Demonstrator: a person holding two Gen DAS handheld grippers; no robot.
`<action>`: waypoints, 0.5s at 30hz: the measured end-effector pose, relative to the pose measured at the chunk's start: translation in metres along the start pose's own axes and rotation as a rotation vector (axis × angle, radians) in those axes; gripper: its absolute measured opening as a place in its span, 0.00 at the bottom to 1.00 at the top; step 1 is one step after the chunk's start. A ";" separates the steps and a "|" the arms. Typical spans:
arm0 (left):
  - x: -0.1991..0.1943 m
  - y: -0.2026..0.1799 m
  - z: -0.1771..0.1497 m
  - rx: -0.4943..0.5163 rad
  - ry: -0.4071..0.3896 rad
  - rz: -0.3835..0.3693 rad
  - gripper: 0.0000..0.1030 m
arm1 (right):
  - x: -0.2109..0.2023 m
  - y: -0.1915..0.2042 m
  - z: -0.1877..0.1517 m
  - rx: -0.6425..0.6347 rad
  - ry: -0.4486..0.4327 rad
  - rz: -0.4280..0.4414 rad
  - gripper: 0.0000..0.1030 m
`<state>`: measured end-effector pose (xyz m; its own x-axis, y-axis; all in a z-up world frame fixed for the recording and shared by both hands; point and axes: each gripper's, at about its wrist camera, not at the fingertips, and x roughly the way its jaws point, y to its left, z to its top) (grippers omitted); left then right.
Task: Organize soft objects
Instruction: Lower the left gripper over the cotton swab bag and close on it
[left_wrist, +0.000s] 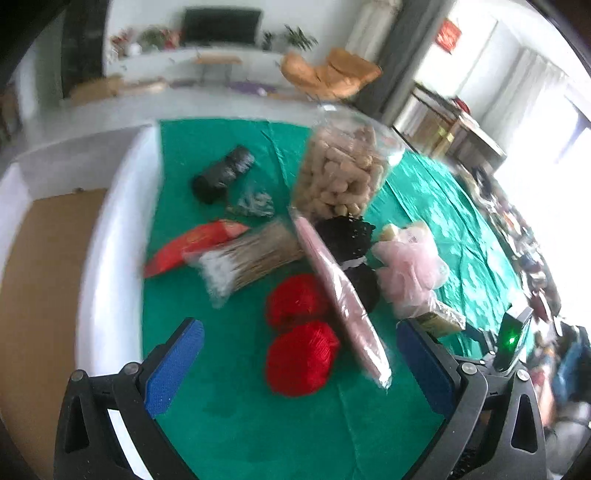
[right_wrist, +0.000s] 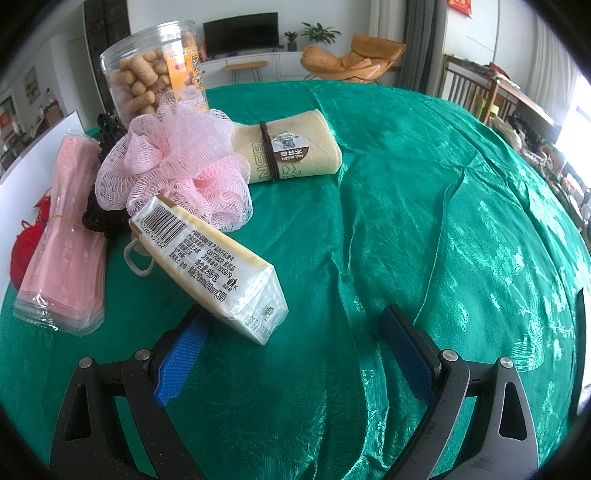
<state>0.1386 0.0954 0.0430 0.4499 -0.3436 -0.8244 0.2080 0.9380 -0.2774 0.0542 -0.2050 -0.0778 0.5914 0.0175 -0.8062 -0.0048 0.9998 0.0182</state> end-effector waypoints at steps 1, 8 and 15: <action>0.009 0.001 0.006 0.009 0.015 0.011 1.00 | 0.000 0.000 0.000 0.000 0.000 0.000 0.92; 0.069 0.014 0.037 0.054 0.062 0.151 1.00 | 0.001 0.000 0.000 0.000 0.000 0.000 0.92; 0.070 0.031 0.038 0.048 0.041 0.190 1.00 | 0.000 0.000 0.000 -0.001 0.000 0.000 0.92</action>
<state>0.2095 0.0988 -0.0050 0.4499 -0.1573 -0.8791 0.1644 0.9821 -0.0915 0.0543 -0.2053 -0.0781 0.5913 0.0176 -0.8063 -0.0053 0.9998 0.0179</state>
